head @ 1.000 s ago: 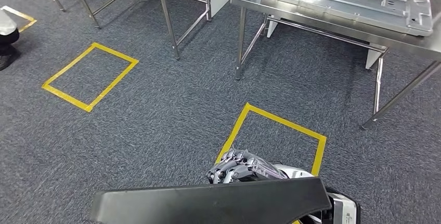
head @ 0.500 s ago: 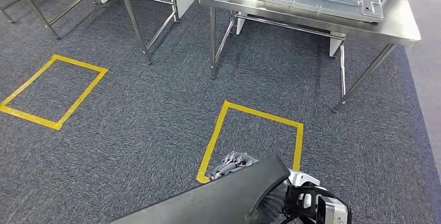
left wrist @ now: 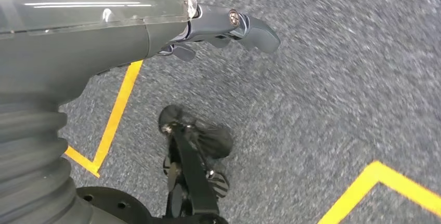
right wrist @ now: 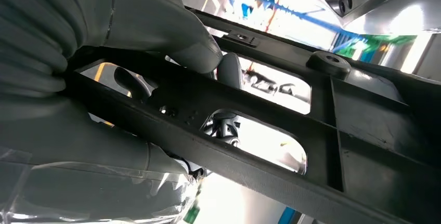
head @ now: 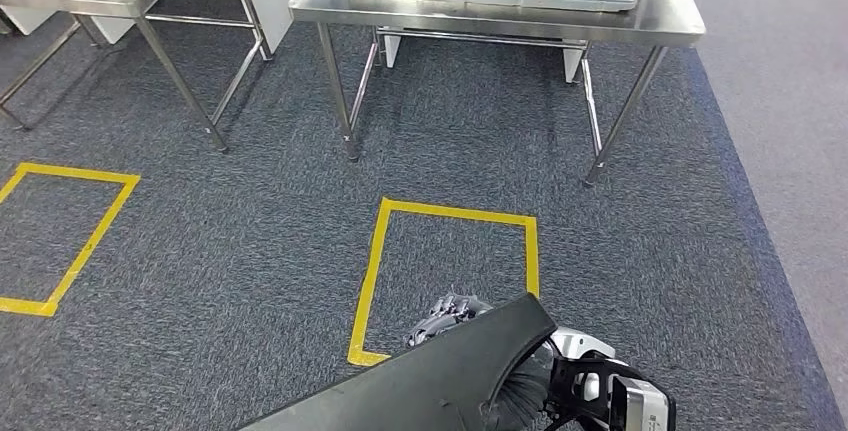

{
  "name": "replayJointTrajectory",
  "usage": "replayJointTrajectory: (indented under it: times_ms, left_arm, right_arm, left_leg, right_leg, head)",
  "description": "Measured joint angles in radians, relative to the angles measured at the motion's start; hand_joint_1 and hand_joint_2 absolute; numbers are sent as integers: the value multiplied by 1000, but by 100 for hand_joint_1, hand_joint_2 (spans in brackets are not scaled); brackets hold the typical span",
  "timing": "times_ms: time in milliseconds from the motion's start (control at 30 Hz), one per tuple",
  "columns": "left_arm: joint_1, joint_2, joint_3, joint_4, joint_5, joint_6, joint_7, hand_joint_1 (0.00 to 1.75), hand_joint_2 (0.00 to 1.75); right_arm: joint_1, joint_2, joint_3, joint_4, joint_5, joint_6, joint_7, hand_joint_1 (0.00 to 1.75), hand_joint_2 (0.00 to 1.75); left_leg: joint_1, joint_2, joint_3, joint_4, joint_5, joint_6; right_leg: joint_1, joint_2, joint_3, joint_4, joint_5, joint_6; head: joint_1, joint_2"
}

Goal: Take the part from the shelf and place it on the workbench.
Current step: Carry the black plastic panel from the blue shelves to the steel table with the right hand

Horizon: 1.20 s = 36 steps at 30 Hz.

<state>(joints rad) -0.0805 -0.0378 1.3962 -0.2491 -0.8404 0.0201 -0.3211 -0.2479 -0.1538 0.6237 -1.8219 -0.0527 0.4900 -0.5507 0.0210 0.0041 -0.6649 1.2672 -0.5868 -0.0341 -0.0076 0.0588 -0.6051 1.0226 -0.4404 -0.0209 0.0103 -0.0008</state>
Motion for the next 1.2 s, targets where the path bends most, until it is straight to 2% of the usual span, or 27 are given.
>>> replayJointTrajectory:
  times_ms: [33,67,100,167,233,267,300,367,400,433,467,500,567,600,633,667,767,800,833,900,933,967,1000,1033,1100,1133,1200]
  left_arm:
    - [0,0,0,0,0,-4,-2,0,175]
    - [0,0,0,0,0,-7,-5,0,175]
    - [0,1,0,0,0,-11,-7,0,175]
    - [-1,1,0,0,0,-18,-9,0,175]
    - [-5,1,0,0,0,-26,-11,0,175]
    - [-7,1,0,0,0,-29,-11,0,175]
    - [-8,0,0,0,-1,-31,-11,0,175]
    - [-6,0,0,0,-1,-32,-11,0,175]
    - [-4,0,0,0,-1,-32,-11,0,175]
    - [-2,1,0,0,-1,-32,-11,0,175]
    - [-1,1,0,0,-1,-32,-11,0,175]
    - [-1,1,0,0,-1,-32,-11,0,175]
    - [-2,1,0,0,-1,-32,-12,0,175]
    - [-2,0,0,0,-2,-32,-12,0,175]
    - [-3,0,0,0,-3,-33,-13,0,175]
    - [-3,0,0,0,-4,-33,-15,0,175]
    - [-4,2,-1,0,-6,-37,-21,0,175]
    - [-5,2,-1,0,-6,-39,-23,0,175]
    - [-6,3,-1,0,-6,-41,-24,0,175]
    - [-5,4,-1,0,-7,-42,-24,0,175]
    - [-4,4,-1,0,-7,-43,-24,0,175]
    - [-3,4,-1,0,-7,-43,-24,0,175]
    - [-1,4,-1,0,-7,-43,-24,0,175]
    - [-1,5,-1,0,-7,-42,-24,0,175]
    - [0,7,-1,0,-7,-42,-24,0,175]
    - [-1,8,-1,0,-7,-42,-24,0,175]
    - [-2,9,-1,0,-7,-41,-24,0,175]
  right_arm:
    - [0,0,0,0,-1,0,-2,164,175]
    - [-1,0,0,0,-1,1,-5,164,175]
    - [-2,0,0,0,-1,1,-8,164,175]
    - [-4,0,0,-1,3,-2,-12,164,175]
    - [-7,0,0,-4,9,-6,-11,164,175]
    - [-10,0,0,-6,10,-7,-10,164,175]
    - [-14,0,0,-8,10,-8,-9,164,175]
    - [-21,0,0,-11,10,-12,-9,164,175]
    - [-22,0,0,-12,10,-14,-8,164,175]
    - [-23,0,0,-12,10,-16,-8,164,175]
    - [-22,0,0,-12,10,-17,-8,164,175]
    - [-22,0,0,-12,10,-18,-8,164,175]
    - [-23,0,0,-14,10,-19,-8,164,175]
    - [-23,0,0,-16,9,-19,-8,164,175]
    - [-24,0,0,-18,9,-19,-8,164,175]
    - [-24,0,0,-21,8,-20,-9,164,175]
    - [-23,0,0,-29,8,-23,-10,164,175]
    - [-23,0,0,-31,8,-23,-10,164,175]
    - [-22,0,0,-33,8,-24,-11,164,175]
    - [-20,0,0,-35,8,-24,-12,164,175]
    - [-18,0,0,-35,9,-24,-12,164,175]
    - [-17,0,0,-35,9,-24,-12,164,175]
    - [-15,0,0,-36,9,-24,-11,164,175]
    - [-14,0,0,-36,10,-25,-11,164,175]
    - [-14,0,0,-36,10,-25,-10,164,175]
    - [-14,0,0,-37,10,-25,-10,164,175]
    - [-13,0,0,-37,10,-25,-10,164,175]
  left_leg:
    - [1,-9,21,-60,42,2]
    - [2,-29,46,-127,76,6]
    - [3,-48,67,-183,99,9]
    - [1,-71,86,-229,105,20]
    - [1,-58,91,-237,109,35]
    - [2,-52,95,-242,112,43]
    - [4,-45,97,-247,116,49]
    - [3,-31,100,-251,118,57]
    - [2,-24,100,-251,117,58]
    - [1,-17,101,-251,116,58]
    - [0,-12,101,-251,115,58]
    - [0,-8,103,-251,114,56]
    - [0,-4,108,-251,109,52]
    - [-1,-2,110,-250,107,47]
    - [-3,-1,111,-250,104,42]
    - [-3,0,112,-251,102,37]
    - [-4,4,118,-253,94,19]
    - [-3,5,112,-235,82,15]
    - [-3,4,94,-194,61,12]
    - [-2,3,27,-65,5,10]
    - [-1,3,-8,-6,-11,8]
    - [-1,3,-30,23,-9,7]
    - [-1,3,-35,17,12,8]
    - [-1,3,-23,-22,47,9]
    - [-2,2,25,-141,118,14]
    - [-4,2,46,-189,134,17]
    - [-8,0,69,-236,138,25]
  right_leg:
    - [0,13,1,3,-2,2]
    - [1,26,1,7,-4,5]
    - [1,37,-1,11,-6,9]
    - [0,55,-6,14,-7,21]
    - [-3,65,-7,11,-5,34]
    - [-3,53,-10,17,-10,40]
    - [-2,30,-20,39,-25,44]
    - [-2,-26,-70,144,-82,51]
    - [-4,-41,-103,210,-110,54]
    - [-6,-48,-129,260,-125,56]
    - [-7,-51,-140,279,-122,57]
    - [-8,-53,-130,258,-100,56]
    - [-7,-59,-63,129,-37,49]
    - [-4,-62,-30,65,-16,44]
    - [0,-64,-9,23,-6,38]
    - [4,-64,0,4,-7,33]
    - [3,-57,8,-7,-7,19]
    - [0,-56,13,-12,-7,12]
    - [-2,-56,20,-17,-7,6]
    - [1,-57,27,-19,-13,-4]
    - [2,-56,30,-18,-16,-6]
    - [4,-54,33,-17,-20,-7]
    - [4,-52,38,-16,-24,-6]
    - [5,-49,43,-15,-28,-5]
    - [5,-46,54,-12,-38,-1]
    - [6,-45,57,-10,-43,3]
    - [8,-44,59,-6,-51,12]
  head:
    - [0,0]
    - [0,0]
    - [0,0]
    - [1,0]
    - [1,0]
    - [2,0]
    - [4,0]
    - [7,0]
    - [8,0]
    - [8,0]
    - [8,0]
    - [8,0]
    - [8,0]
    - [8,0]
    - [8,0]
    - [8,0]
    - [7,0]
    - [6,0]
    - [5,0]
    - [3,0]
    - [3,0]
    - [3,0]
    - [3,0]
    - [3,0]
    - [3,0]
    - [3,0]
    - [3,0]
